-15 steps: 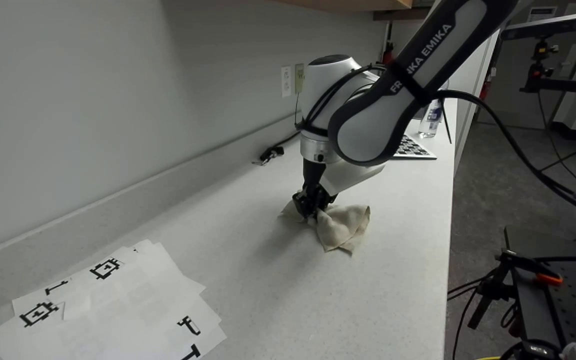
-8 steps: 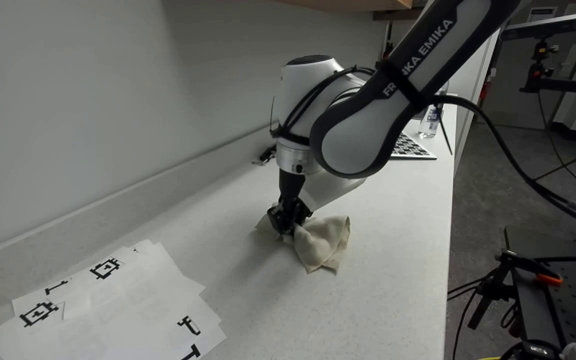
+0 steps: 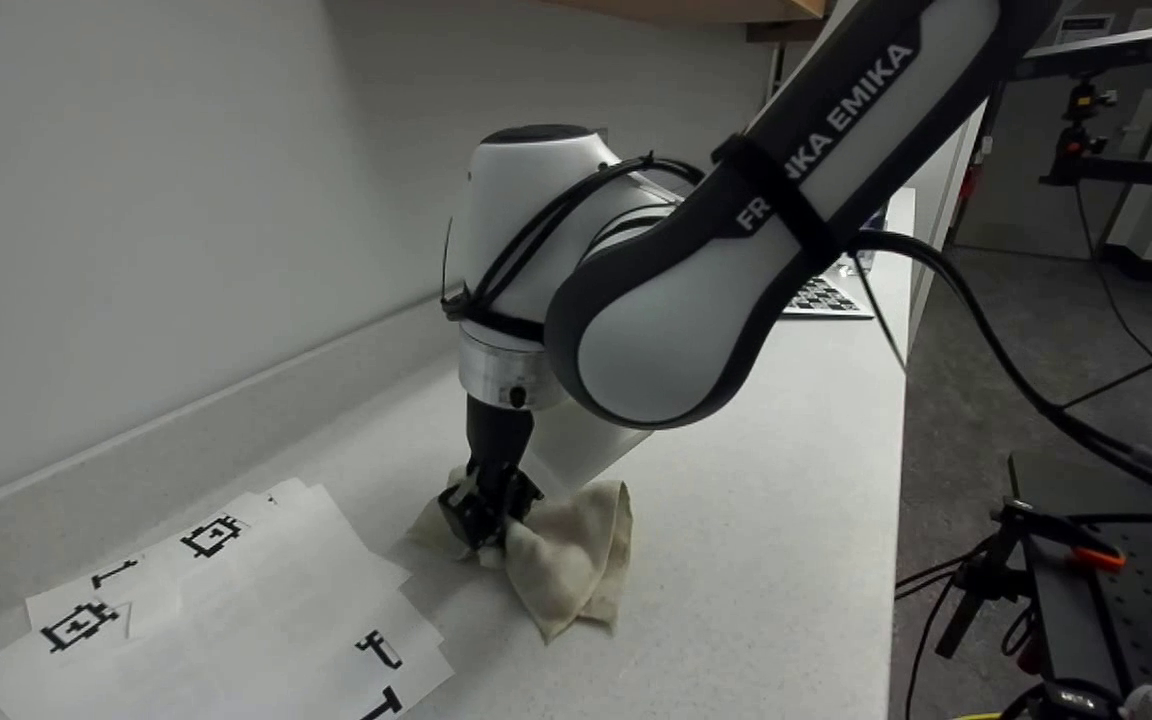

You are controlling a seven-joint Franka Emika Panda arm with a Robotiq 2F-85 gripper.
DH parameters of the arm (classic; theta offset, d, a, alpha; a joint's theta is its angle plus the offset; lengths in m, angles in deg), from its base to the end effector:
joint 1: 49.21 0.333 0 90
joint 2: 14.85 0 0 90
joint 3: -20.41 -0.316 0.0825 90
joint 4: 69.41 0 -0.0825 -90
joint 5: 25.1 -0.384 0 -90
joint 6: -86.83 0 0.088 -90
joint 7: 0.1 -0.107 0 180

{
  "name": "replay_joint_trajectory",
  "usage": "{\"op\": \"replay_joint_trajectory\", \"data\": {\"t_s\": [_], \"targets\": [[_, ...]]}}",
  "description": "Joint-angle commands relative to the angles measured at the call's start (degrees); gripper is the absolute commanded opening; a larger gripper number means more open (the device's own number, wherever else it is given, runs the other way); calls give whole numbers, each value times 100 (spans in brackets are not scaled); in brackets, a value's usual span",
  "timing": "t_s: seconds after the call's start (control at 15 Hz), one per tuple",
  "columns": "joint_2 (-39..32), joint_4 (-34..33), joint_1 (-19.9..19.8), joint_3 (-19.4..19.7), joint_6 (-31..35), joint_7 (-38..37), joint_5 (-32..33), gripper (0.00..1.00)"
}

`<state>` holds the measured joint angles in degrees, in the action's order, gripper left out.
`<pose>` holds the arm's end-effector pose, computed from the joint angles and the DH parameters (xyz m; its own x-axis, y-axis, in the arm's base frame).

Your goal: Use the white towel to wipe the counter

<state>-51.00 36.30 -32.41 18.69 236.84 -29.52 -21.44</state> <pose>0.6233 0.2089 0.1951 0.9802 -0.1458 0.1342 -0.1402 -0.9888 -0.0507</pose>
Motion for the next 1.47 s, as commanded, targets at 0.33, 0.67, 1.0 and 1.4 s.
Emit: {"op": "replay_joint_trajectory", "data": {"t_s": [0.33,0.67,1.0,1.4], "targets": [[19,215,-114,601,-21,80,18,3],[310,740,-239,1164,83,-103,99,3],[656,1320,-379,1530,163,-260,129,3],[920,1620,-459,1332,157,-278,-5,3]]}}
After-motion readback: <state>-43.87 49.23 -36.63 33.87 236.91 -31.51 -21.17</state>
